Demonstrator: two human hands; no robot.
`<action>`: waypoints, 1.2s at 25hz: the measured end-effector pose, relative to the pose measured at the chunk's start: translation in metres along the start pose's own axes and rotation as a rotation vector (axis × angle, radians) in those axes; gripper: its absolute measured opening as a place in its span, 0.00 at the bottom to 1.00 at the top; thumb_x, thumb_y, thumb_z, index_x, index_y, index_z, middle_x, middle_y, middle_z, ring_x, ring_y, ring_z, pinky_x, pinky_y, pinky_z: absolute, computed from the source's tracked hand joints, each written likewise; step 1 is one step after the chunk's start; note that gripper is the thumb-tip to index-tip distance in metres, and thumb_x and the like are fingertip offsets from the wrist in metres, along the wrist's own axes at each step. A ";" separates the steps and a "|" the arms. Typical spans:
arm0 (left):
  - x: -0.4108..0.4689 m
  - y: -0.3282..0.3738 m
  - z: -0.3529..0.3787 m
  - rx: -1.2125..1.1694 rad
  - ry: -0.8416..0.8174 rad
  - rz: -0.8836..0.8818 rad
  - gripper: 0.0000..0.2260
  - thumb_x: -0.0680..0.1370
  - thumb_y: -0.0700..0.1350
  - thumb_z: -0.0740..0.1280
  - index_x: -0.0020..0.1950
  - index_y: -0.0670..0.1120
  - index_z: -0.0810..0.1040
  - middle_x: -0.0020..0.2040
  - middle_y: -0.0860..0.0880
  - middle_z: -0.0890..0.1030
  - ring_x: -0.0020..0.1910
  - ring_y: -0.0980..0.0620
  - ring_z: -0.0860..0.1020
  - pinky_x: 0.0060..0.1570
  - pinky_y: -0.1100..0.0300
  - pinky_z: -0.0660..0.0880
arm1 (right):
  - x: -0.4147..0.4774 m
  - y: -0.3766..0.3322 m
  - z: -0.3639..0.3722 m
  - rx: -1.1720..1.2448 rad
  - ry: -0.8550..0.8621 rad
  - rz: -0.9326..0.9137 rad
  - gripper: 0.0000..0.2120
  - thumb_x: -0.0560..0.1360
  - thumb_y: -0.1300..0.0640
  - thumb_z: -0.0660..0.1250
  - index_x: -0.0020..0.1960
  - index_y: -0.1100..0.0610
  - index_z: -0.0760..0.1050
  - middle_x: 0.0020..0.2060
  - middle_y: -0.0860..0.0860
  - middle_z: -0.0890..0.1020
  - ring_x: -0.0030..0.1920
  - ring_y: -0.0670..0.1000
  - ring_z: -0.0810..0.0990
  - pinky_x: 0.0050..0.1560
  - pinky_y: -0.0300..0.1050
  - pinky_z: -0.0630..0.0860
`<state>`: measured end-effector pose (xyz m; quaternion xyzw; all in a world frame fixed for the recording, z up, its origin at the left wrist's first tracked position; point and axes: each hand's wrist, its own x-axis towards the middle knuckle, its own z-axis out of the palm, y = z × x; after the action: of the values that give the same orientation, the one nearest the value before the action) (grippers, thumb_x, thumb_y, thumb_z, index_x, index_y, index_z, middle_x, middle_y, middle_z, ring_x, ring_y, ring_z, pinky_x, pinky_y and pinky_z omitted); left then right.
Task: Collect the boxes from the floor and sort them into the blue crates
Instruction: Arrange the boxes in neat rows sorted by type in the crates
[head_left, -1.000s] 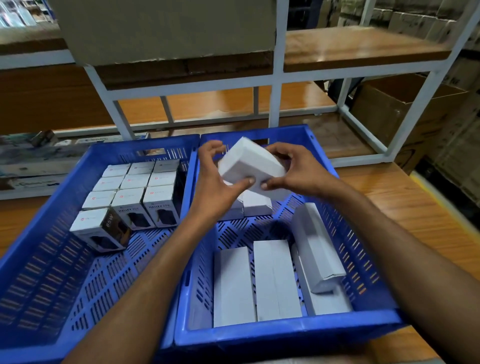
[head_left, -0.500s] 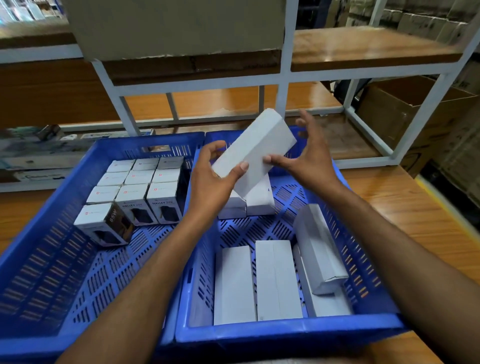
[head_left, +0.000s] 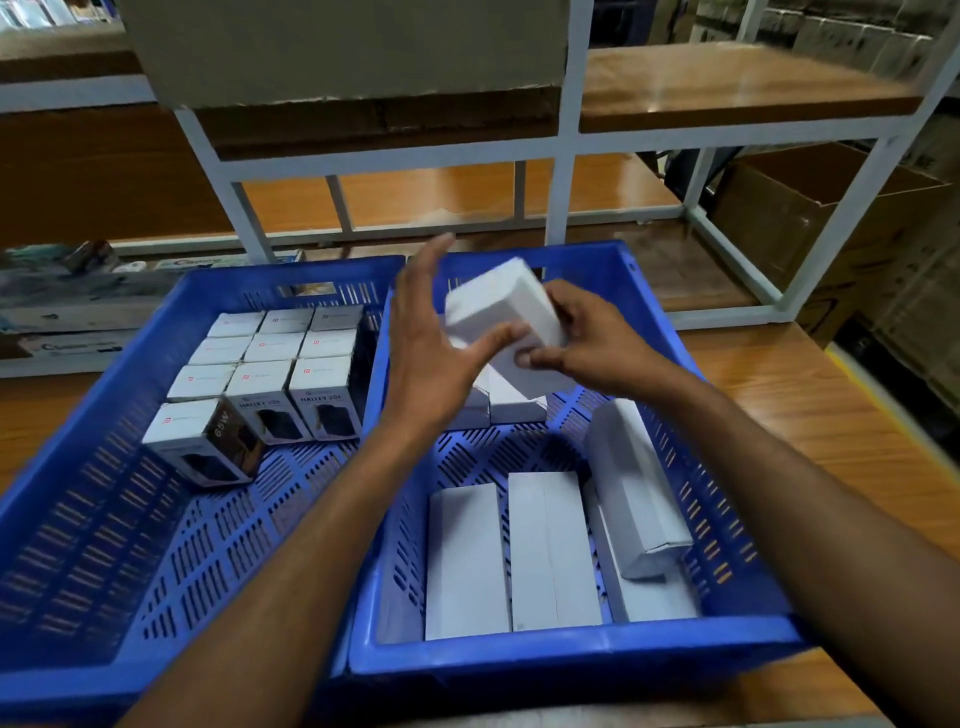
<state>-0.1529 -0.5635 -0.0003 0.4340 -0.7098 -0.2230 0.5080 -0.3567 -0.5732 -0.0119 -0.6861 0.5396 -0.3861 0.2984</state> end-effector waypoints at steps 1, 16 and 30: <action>0.002 0.001 -0.003 -0.086 0.058 -0.106 0.34 0.74 0.58 0.76 0.75 0.57 0.62 0.75 0.54 0.68 0.72 0.56 0.69 0.67 0.67 0.67 | 0.000 -0.002 -0.003 0.239 0.020 0.063 0.25 0.71 0.59 0.80 0.66 0.54 0.75 0.55 0.49 0.84 0.55 0.49 0.84 0.56 0.52 0.82; 0.000 -0.011 0.011 -0.215 0.014 -0.298 0.11 0.82 0.54 0.68 0.63 0.53 0.76 0.62 0.57 0.71 0.54 0.69 0.76 0.55 0.69 0.73 | -0.001 -0.013 -0.023 1.495 -0.208 0.514 0.28 0.77 0.52 0.65 0.75 0.61 0.68 0.46 0.54 0.76 0.40 0.48 0.74 0.39 0.38 0.72; -0.001 -0.021 0.011 -0.209 -0.047 -0.460 0.11 0.82 0.46 0.69 0.64 0.50 0.75 0.65 0.52 0.71 0.53 0.62 0.78 0.49 0.71 0.73 | 0.070 0.046 0.016 0.618 0.253 0.845 0.16 0.85 0.54 0.62 0.69 0.61 0.74 0.54 0.53 0.84 0.46 0.52 0.83 0.47 0.43 0.79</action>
<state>-0.1545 -0.5751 -0.0210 0.5237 -0.5771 -0.4149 0.4697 -0.3581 -0.6520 -0.0440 -0.2374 0.6616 -0.4530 0.5484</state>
